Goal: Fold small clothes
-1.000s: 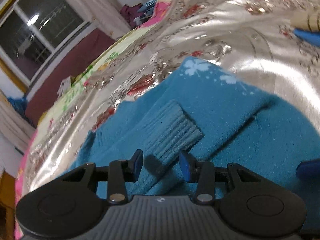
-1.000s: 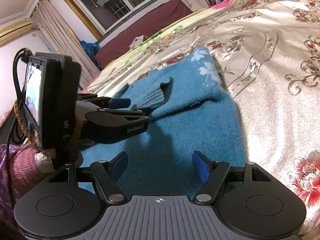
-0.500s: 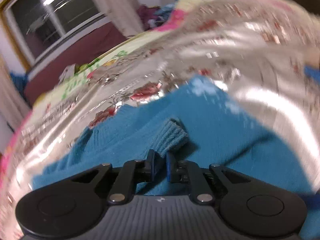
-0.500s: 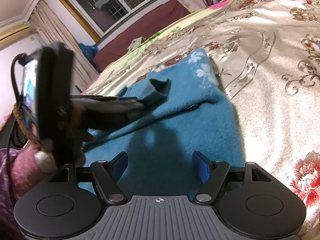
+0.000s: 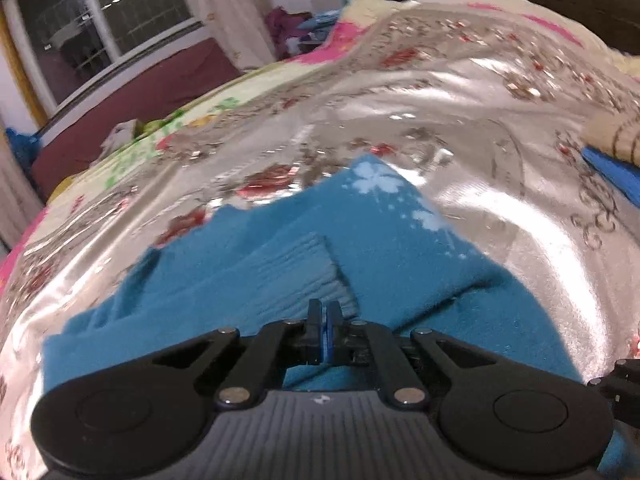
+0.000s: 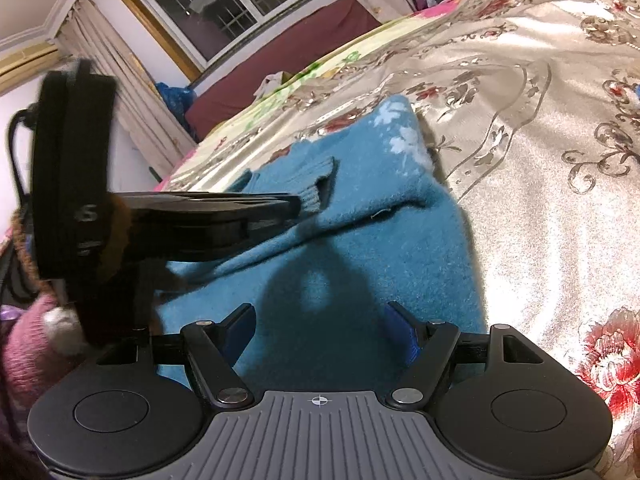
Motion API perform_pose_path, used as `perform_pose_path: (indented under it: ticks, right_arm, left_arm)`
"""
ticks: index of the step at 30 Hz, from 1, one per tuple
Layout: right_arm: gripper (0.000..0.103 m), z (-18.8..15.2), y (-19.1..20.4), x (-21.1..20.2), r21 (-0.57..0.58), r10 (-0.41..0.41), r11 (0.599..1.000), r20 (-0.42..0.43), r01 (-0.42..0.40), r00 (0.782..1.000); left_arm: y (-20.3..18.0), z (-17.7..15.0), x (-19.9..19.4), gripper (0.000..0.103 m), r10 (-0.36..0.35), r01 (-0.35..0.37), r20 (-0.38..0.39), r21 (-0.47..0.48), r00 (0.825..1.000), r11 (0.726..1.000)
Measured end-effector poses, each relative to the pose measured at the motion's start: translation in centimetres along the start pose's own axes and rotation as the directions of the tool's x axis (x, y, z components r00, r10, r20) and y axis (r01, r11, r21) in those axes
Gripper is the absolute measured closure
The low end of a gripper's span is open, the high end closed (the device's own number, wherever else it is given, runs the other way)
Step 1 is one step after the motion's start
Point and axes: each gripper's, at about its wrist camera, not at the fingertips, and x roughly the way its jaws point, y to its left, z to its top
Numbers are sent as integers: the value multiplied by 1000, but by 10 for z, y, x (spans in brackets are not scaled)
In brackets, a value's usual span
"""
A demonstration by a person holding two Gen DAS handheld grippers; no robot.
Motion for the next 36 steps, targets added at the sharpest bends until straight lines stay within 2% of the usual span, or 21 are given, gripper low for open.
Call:
perform_pose_path:
  ticks: [3,6,11,16,20,26,29,32,36]
  right_arm:
    - [31,-2,3,-1,-22,-13,1000,5,13,1000]
    - [31,-5,7,-3,-56,-31,998,9,31,999]
    - [31,-9,16,-12,-112,-54,992,-5,54,999]
    - [31,-16,18,-44,-170,-126,978,-26,120,992]
    - [31,-29,10,-81,-223,-212,955,-59,194,975]
    - [31,-56,3,-122,-251,-277,942,-199,224,940]
    - [31,-67,7,-130,-243,-262,949,-251,201,932]
    - [31,-72,8,-128,-187,-199,972,-312,145,929]
    - [29,-76,13,-120,-153,-161,982,-338,114,927]
  left_arm:
    - [20,-12,-15,88,11,-12,-4,-95,1000,995]
    - [40,-40,-36,88,51,-55,-34,-129,998,990]
    - [90,-106,-72,87,112,-145,-143,-250,983,957]
    - [117,-171,-98,86,98,-184,-264,-323,959,928]
    - [124,-197,-122,81,60,-155,-258,-365,964,918]
    - [130,-215,-150,79,-1,-105,-255,-402,967,910]
    - [134,-225,-162,79,-25,-92,-269,-415,963,905]
    - [139,-234,-172,79,-34,-93,-278,-430,960,898]
    - [155,-246,-183,79,-62,-81,-263,-498,963,863]
